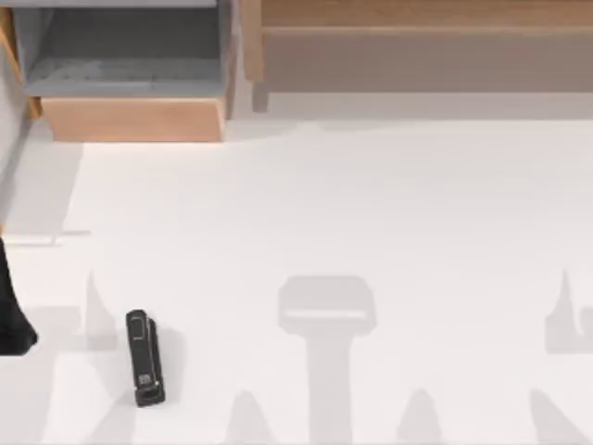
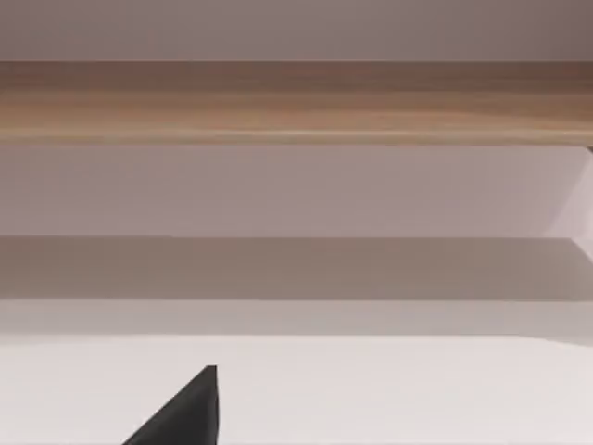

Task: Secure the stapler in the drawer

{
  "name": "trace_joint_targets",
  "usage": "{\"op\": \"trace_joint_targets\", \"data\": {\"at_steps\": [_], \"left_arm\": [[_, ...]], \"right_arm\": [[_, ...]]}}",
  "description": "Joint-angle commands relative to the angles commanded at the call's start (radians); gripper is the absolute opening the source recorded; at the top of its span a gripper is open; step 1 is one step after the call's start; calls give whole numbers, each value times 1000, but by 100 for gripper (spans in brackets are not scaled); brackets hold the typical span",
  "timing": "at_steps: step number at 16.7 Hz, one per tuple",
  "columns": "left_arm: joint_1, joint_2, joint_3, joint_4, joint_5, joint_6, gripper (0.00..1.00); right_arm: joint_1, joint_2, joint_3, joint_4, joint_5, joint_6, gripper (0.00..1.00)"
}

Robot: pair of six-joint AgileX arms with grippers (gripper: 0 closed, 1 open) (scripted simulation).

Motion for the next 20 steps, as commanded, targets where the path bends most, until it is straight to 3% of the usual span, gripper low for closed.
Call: {"op": "trace_joint_targets", "data": {"at_steps": [7,20], "left_arm": [[-51,153,122,-107,-8,-105,100],[-290,1064,632,-609,0,-438,100]], "right_arm": [[0,0,0,0,0,0,100],[0,0,0,0,0,0,100]]}}
